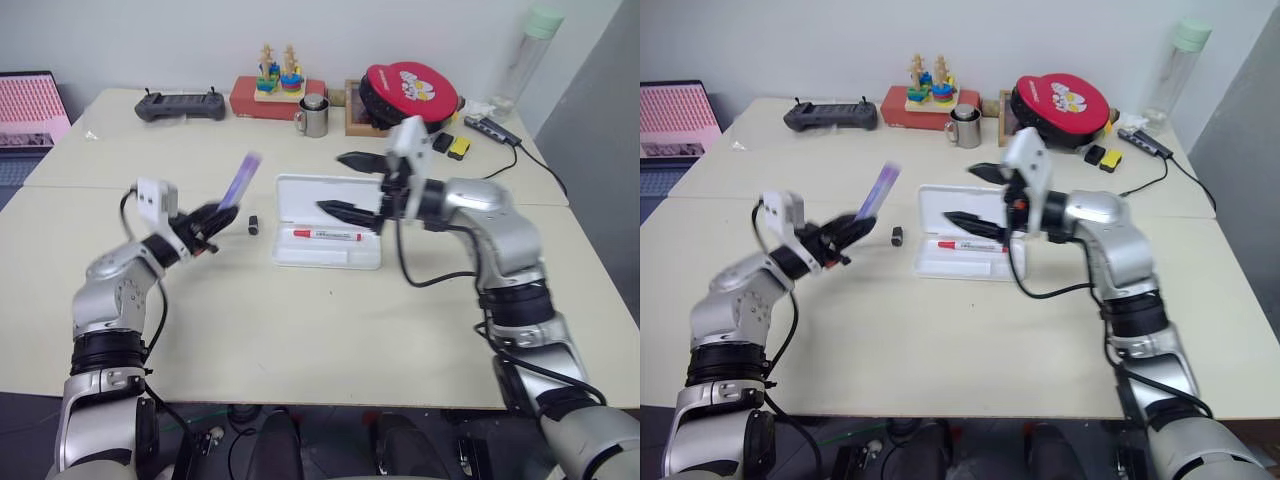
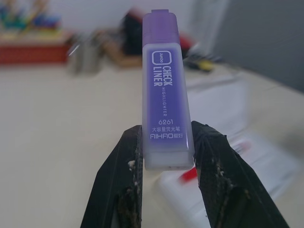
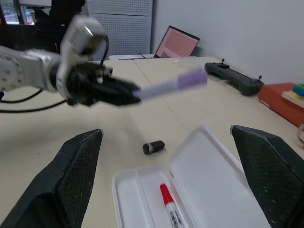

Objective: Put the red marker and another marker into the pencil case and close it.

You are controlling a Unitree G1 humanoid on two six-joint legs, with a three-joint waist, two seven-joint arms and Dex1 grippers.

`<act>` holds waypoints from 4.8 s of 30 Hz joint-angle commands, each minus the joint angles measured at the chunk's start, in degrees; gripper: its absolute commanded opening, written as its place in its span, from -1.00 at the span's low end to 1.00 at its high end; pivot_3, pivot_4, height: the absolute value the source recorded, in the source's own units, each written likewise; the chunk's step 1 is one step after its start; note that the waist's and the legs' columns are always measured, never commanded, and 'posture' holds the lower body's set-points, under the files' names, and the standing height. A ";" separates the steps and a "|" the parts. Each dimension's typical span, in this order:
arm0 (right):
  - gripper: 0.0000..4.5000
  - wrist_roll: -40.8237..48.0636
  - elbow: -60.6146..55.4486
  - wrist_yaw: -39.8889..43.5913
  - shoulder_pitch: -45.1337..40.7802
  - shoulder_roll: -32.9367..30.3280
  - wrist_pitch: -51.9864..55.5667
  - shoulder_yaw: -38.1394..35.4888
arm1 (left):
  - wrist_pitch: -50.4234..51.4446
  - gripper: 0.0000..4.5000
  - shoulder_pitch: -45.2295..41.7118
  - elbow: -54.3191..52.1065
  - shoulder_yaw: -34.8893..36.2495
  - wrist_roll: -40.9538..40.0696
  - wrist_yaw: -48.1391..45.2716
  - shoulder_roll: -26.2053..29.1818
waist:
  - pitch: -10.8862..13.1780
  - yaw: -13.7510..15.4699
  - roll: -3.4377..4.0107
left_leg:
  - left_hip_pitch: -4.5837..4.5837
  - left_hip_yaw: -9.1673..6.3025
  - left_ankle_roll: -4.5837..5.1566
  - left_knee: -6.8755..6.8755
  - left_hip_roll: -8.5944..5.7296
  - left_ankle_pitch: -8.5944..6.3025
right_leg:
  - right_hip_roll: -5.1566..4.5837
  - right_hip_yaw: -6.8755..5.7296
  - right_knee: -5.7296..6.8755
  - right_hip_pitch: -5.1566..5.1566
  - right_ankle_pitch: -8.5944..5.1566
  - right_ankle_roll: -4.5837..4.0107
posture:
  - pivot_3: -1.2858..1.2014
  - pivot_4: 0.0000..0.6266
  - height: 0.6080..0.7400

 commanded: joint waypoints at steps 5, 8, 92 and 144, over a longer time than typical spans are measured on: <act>1.00 3.71 -8.73 -3.21 4.19 -4.84 3.31 -4.11 | -2.74 -0.47 -6.75 1.97 -14.53 7.63 -15.87 5.64 | 0.01 -1.12 0.06 | 0.28 0.01 0.03 -0.02 0.02 0.01 | 0.08 0.07 0.00 0.16 -0.17 0.22 | 0.03 -0.52 1.00; 1.00 4.09 -10.12 -4.56 5.07 -5.31 3.64 -3.74 | -10.38 -0.47 -10.96 11.21 -21.32 16.03 -21.43 7.25 | 0.01 -1.48 0.07 | 0.28 0.05 0.09 0.04 0.01 0.05 | 0.09 0.18 -0.05 0.12 -0.14 0.31 | 0.03 -0.52 1.00; 1.00 0.77 -8.52 -13.44 3.34 3.05 1.96 6.27 | 4.49 0.23 -9.72 27.45 -7.06 23.40 28.35 -11.77 | 0.00 -0.38 0.02 | 0.32 -0.01 0.30 0.08 -0.04 0.25 | 0.08 0.06 0.36 0.16 -0.15 0.31 | 0.03 -0.52 1.00; 1.00 5.68 -29.40 -22.24 22.90 -10.22 12.46 -2.82 | -31.73 -0.64 -23.81 41.97 -30.12 32.18 -11.55 -17.96 | 0.09 -0.70 -0.03 | -0.48 -0.08 0.26 0.07 -0.07 0.21 | 0.05 -0.03 -0.47 -0.10 0.05 0.18 | 0.03 -0.52 1.00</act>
